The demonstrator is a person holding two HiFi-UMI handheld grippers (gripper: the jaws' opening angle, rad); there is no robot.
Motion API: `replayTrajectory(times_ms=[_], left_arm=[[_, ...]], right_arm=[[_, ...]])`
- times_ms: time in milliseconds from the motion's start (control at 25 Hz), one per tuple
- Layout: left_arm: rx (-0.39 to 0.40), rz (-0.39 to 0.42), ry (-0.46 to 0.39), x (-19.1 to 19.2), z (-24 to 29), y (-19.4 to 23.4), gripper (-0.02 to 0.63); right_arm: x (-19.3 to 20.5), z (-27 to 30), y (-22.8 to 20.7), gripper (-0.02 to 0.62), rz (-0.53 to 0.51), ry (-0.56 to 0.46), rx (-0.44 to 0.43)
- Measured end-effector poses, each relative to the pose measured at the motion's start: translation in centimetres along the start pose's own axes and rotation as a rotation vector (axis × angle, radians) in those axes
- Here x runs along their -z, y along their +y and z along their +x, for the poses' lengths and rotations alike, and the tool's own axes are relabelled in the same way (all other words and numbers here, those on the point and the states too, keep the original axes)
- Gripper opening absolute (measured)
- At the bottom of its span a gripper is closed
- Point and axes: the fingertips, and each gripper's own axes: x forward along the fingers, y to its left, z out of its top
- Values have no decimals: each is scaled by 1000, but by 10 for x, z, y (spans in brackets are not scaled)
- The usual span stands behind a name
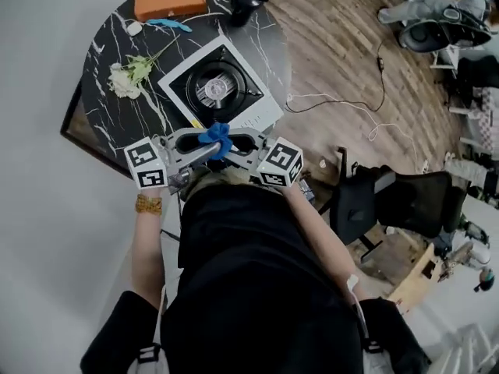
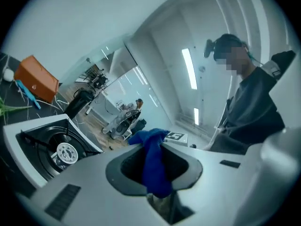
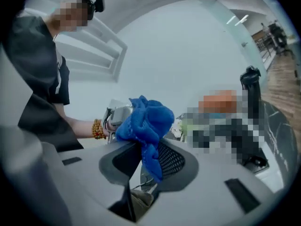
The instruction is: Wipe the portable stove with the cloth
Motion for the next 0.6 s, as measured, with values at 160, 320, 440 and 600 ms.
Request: replayTrajectory(times_ms=[160, 320, 440, 600], left_arm=[[-3, -46, -57, -7, -13, 5, 67], [68, -195, -288, -16, -37, -1, 67], [26, -170, -353, -13, -49, -2, 70], [-277, -64, -325, -6, -73, 23, 155]], right_arm=[[-4, 11, 15, 112, -209, 76, -61], [-17, 26, 35, 190, -427, 161, -102], [-14, 47, 35, 196, -434, 188, -104], [2, 63, 4, 76, -420, 213, -22]])
